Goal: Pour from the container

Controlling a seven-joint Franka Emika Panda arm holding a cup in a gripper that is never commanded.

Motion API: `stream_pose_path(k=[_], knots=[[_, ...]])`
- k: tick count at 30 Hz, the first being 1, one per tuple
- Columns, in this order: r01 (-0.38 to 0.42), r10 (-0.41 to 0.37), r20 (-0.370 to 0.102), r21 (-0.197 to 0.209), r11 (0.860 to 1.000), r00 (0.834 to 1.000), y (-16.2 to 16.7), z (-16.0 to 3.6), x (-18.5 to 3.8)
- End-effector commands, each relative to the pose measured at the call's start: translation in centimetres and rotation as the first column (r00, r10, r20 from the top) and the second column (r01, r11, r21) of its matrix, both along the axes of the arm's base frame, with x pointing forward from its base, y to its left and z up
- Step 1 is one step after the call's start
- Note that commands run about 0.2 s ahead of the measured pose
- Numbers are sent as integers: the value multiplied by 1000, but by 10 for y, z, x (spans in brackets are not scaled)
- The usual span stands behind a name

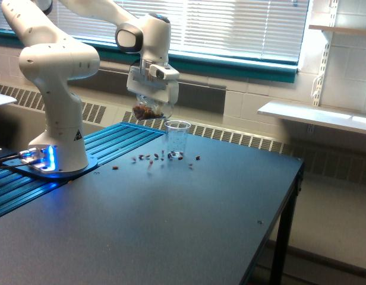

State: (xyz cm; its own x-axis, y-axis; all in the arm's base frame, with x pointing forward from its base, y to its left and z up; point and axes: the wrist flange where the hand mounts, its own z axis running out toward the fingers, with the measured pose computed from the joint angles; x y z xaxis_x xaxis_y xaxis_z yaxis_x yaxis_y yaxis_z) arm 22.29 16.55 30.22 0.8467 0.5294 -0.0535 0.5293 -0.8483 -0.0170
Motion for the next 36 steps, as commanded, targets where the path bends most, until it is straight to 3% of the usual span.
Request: stream_pose_path(k=[1, 23, 36], knots=[[2, -3, -18, -13, 1000, 1000, -11, -14, -3], [3, -4, -42, -36, 999, 999, -16, -28, -1], [-5, 4, -28, -34, 999, 1000, 1, -24, 12]])
